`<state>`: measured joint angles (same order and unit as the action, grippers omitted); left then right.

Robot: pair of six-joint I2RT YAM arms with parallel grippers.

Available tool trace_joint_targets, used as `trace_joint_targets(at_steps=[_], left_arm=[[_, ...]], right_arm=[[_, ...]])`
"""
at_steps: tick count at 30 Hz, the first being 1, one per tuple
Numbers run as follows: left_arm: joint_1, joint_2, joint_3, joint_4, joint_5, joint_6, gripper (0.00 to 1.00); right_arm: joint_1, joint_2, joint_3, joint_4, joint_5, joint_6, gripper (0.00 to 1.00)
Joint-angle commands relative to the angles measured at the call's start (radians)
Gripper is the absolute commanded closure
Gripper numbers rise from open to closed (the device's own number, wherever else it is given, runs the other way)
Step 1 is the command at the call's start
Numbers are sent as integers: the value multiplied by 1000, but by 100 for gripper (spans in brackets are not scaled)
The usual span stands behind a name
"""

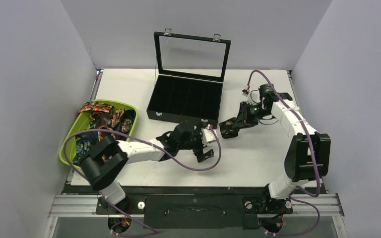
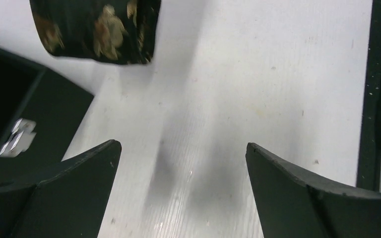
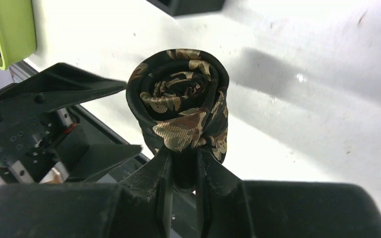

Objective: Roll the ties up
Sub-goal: Pick up the tie at the center of the board, then place the tie in the storage box.

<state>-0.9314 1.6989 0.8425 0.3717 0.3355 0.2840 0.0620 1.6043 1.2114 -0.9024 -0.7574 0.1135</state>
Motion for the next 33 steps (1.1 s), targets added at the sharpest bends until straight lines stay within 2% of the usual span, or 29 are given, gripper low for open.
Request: trace_joint_targets(at_steps=[1, 4, 6, 9, 14, 18, 23, 27, 33], left_arm=[[48, -203, -53, -132, 9, -59, 3], [104, -285, -59, -243, 34, -109, 3], [142, -341, -67, -290, 46, -134, 3], [193, -428, -95, -351, 45, -168, 3], [374, -558, -120, -467, 91, -258, 3], [502, -648, -132, -549, 115, -277, 3], [597, -743, -180, -576, 19, -335, 3], [679, -791, -197, -599, 19, -373, 3], [749, -857, -224, -629, 22, -401, 3]], right_arm=[[50, -35, 170, -31, 61, -67, 100], [94, 12, 288, -103, 141, -139, 100], [124, 53, 425, -164, 185, -209, 100], [181, 106, 545, -215, 240, -353, 100], [252, 243, 811, -349, 368, -669, 100], [298, 391, 1040, -514, 422, -805, 100], [375, 456, 1077, -539, 513, -895, 100], [411, 501, 1077, -510, 589, -902, 100], [443, 534, 1067, -455, 594, -876, 100]])
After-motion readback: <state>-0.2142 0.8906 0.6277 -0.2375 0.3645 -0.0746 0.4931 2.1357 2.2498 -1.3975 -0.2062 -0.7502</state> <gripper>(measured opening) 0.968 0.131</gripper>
